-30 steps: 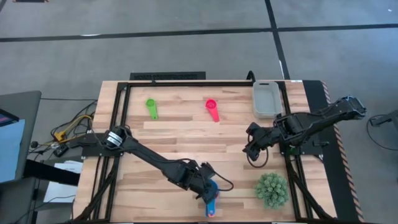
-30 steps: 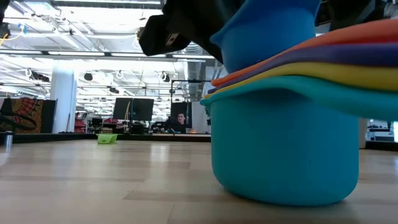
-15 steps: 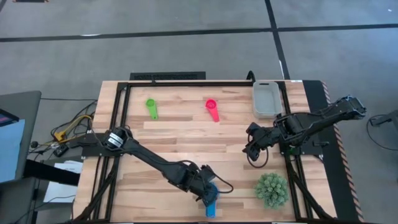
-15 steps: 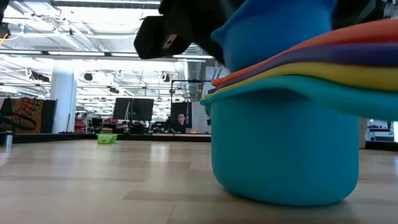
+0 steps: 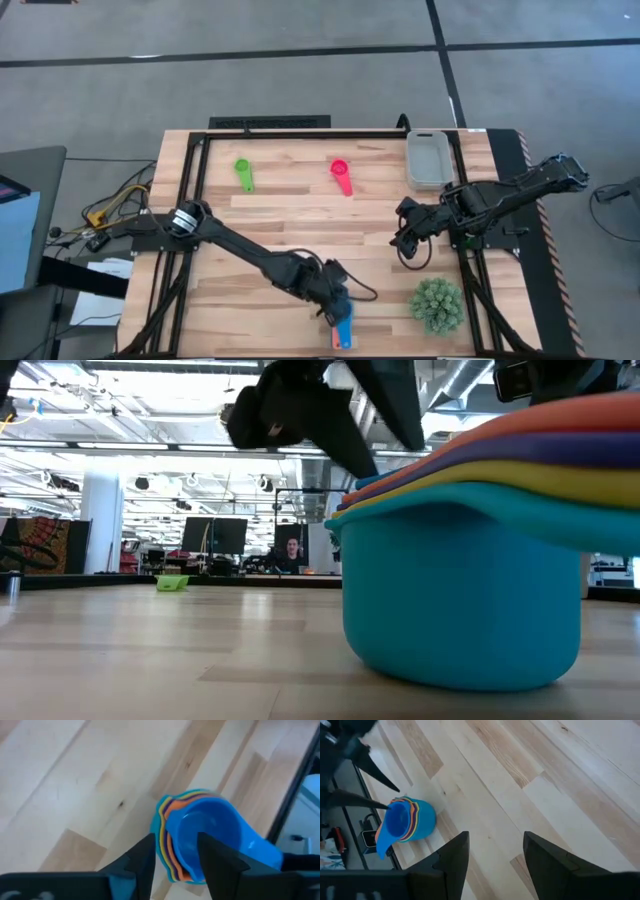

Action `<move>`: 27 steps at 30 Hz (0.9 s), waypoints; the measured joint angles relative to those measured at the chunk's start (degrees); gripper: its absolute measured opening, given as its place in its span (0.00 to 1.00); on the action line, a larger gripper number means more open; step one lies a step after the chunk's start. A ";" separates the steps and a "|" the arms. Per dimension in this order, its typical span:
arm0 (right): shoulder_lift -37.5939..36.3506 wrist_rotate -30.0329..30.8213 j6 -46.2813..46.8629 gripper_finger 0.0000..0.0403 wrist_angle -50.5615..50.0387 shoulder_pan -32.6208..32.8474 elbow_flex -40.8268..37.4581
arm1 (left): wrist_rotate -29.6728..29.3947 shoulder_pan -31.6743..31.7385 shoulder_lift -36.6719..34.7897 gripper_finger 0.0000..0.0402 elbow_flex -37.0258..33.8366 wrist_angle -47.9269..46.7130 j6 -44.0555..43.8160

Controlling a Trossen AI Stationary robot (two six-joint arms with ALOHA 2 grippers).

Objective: Nest measuring cups in basket
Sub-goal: Stack the blue measuring cup on top of the orange of measuring cup

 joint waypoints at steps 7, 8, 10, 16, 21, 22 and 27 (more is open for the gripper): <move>1.37 -1.18 3.12 0.51 1.25 1.58 0.00 | 0.01 3.45 -4.03 0.32 0.00 -10.10 1.77; 2.24 -1.79 3.23 0.51 2.06 2.44 0.00 | -0.16 3.71 -4.52 0.31 0.00 -11.91 2.79; 4.27 -2.91 3.48 0.50 3.85 4.58 0.00 | -0.71 3.81 -4.79 0.30 0.02 -15.31 3.90; 12.10 -3.12 2.17 0.48 14.82 10.82 -0.02 | 2.79 1.19 -4.44 0.28 -1.67 -12.75 3.06; 17.74 -3.90 1.72 0.46 23.89 14.54 -0.02 | 6.09 -1.97 -4.06 0.27 -2.97 -10.15 0.12; 18.85 -4.39 2.40 0.46 25.58 14.97 -0.02 | 7.35 -2.56 -3.72 0.27 -2.89 -8.23 0.14; 24.60 -4.59 6.48 0.43 30.18 15.96 1.35 | 9.59 -5.34 -1.86 0.27 -2.97 -2.96 2.22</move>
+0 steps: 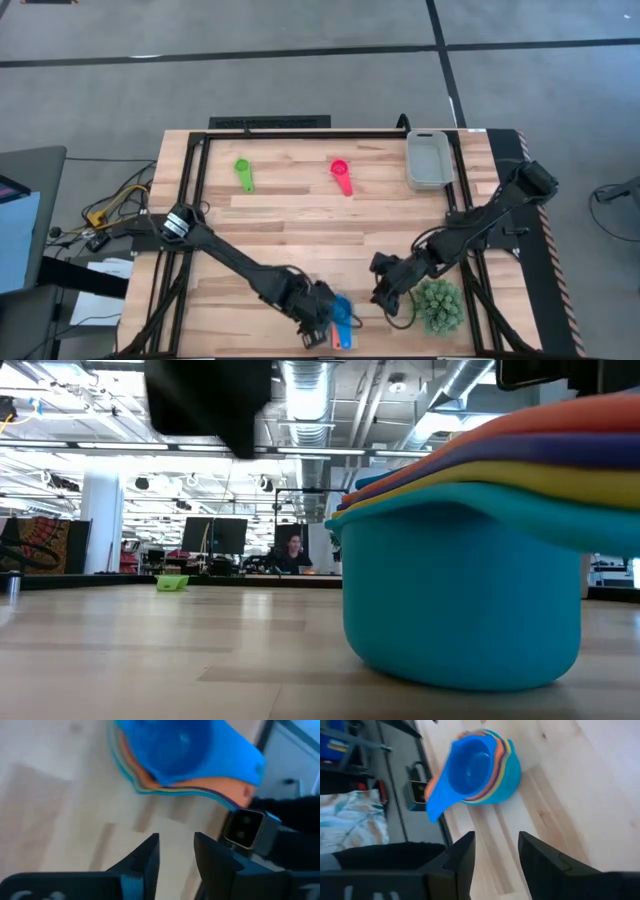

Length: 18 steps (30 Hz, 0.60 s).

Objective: Nest measuring cups in basket
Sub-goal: Stack the blue measuring cup on top of the orange of measuring cup

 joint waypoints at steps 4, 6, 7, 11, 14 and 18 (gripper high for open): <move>5.06 -0.07 3.11 0.42 -0.51 -0.05 3.24 | 0.88 -1.01 1.75 0.27 -0.09 0.58 2.53; 7.82 -0.83 6.01 0.41 -0.43 0.08 5.43 | 0.86 -1.12 2.22 0.27 -0.01 3.35 3.74; 8.74 -0.96 7.39 0.41 0.02 0.32 6.16 | 0.70 -1.17 2.39 0.27 0.02 4.82 4.21; 12.87 -1.71 8.62 0.40 0.07 1.65 10.40 | -0.53 -1.09 3.94 0.27 0.00 10.03 8.01; 16.29 -3.48 9.13 0.39 -0.63 2.31 13.31 | -0.16 -0.75 4.92 0.27 -0.03 11.75 8.73; 20.29 -4.81 9.97 0.39 -1.33 3.12 16.17 | -0.18 -0.58 5.57 0.27 0.01 11.17 9.51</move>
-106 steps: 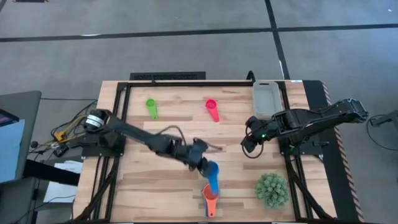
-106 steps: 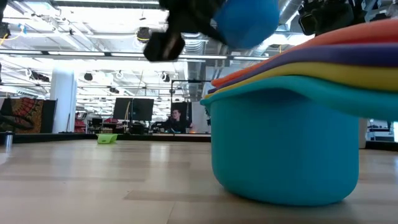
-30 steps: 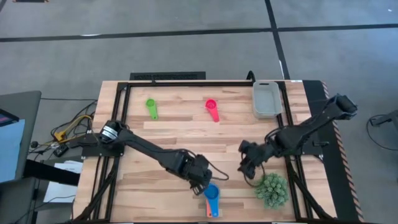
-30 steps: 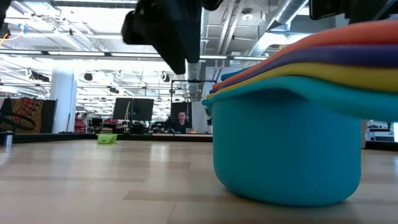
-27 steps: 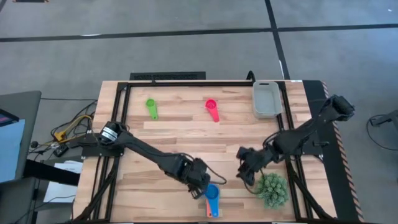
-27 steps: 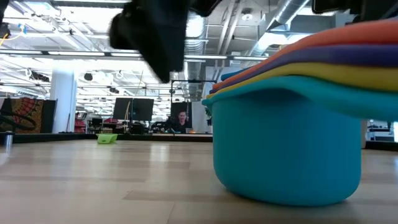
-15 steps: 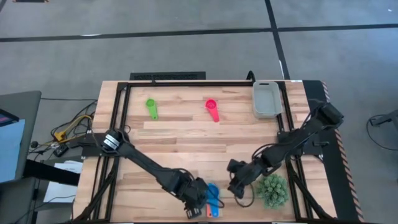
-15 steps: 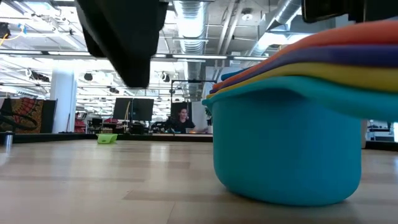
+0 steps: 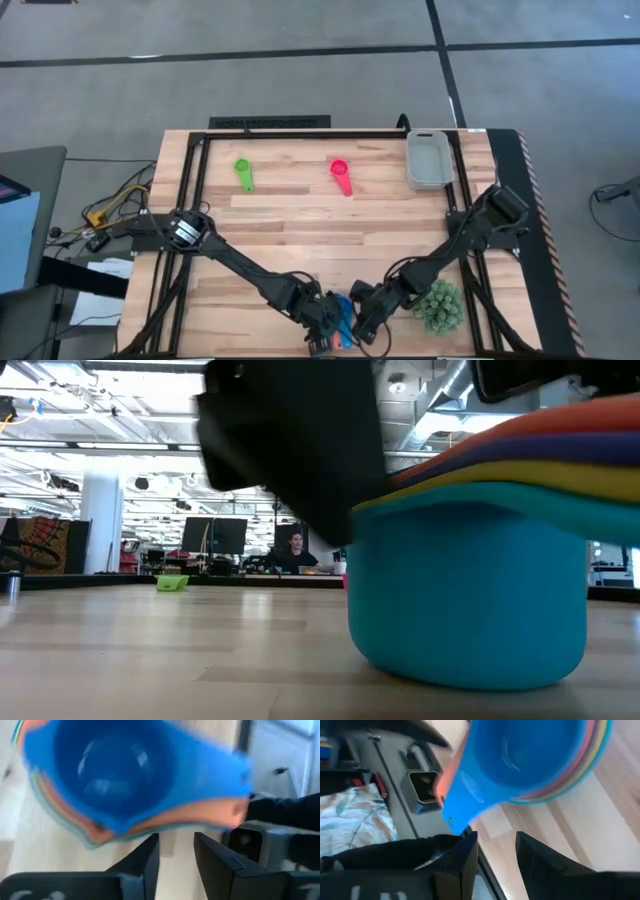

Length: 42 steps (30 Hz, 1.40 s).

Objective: Nest measuring cups in basket
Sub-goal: Stack the blue measuring cup on top of the orange of measuring cup, then stack the red measuring cup on top of the blue of measuring cup

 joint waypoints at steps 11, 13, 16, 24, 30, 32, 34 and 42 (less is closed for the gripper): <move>5.77 -1.14 -0.99 0.39 -0.41 -0.42 5.09 | -0.47 0.15 0.44 0.27 -0.03 0.61 2.07; 5.78 -0.87 -2.59 0.39 -0.35 -0.68 5.53 | -0.43 0.26 0.44 0.27 -0.03 1.09 2.32; 5.60 -0.84 -3.72 0.39 -0.94 -1.15 6.13 | -0.36 0.28 0.44 0.27 -0.03 0.89 2.56; -0.50 0.05 -6.97 0.39 -8.35 -1.59 6.19 | 0.50 0.85 -1.61 0.27 -0.03 -5.43 0.32; -9.56 4.31 -11.89 0.39 -20.88 -4.21 6.17 | -5.22 2.91 -7.26 0.27 -0.01 -17.46 -1.15; -12.61 5.97 -14.10 0.39 -23.93 -5.83 6.15 | -6.95 4.89 -9.19 0.27 0.01 -21.26 -0.28; -15.73 7.49 -16.85 0.39 -26.74 -7.36 6.15 | -8.09 7.40 -10.50 0.27 0.01 -24.19 1.26; -25.49 12.15 -28.85 0.39 -36.13 -14.98 5.57 | -11.10 19.98 -14.94 0.27 0.01 -29.97 6.44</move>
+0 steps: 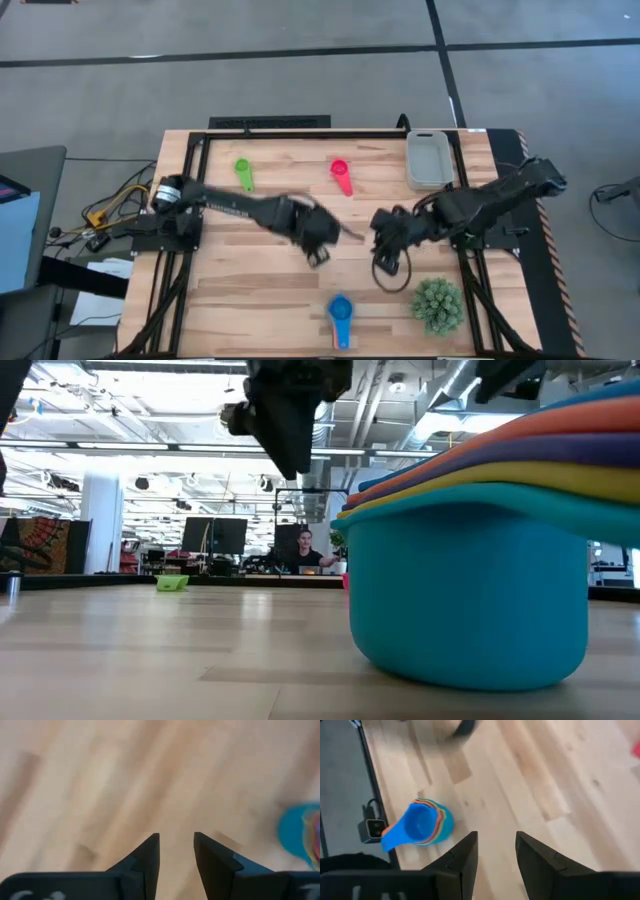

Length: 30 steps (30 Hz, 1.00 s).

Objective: Nest measuring cups in basket
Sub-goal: Stack the red measuring cup on top of the blue of measuring cup

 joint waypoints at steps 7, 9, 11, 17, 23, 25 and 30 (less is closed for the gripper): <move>-10.37 -0.93 -2.67 0.39 -2.00 -7.08 -7.64 | -1.38 11.18 -1.52 0.27 -0.03 6.55 5.70; -13.11 -1.15 -1.47 0.39 -1.72 -9.50 -9.75 | -1.44 14.75 -0.58 0.27 -0.60 13.21 6.28; -15.28 -1.14 -0.01 0.38 -2.03 -11.87 -11.19 | -1.71 18.53 0.11 0.27 -1.91 17.49 6.27; -17.94 -1.32 3.67 0.36 -1.79 -18.92 -12.38 | 2.32 30.09 4.39 0.27 -5.25 27.70 6.04; -17.58 -2.00 4.94 0.36 -2.41 -24.81 -12.48 | 11.56 36.75 9.92 0.27 -5.28 32.47 10.05; -17.07 -3.05 5.00 0.37 -1.86 -26.67 -12.45 | 12.78 37.77 10.88 0.27 -5.21 32.92 10.89; -16.76 -4.35 6.01 0.36 -2.13 -29.37 -12.47 | 13.20 38.73 10.77 0.27 -5.46 34.48 15.55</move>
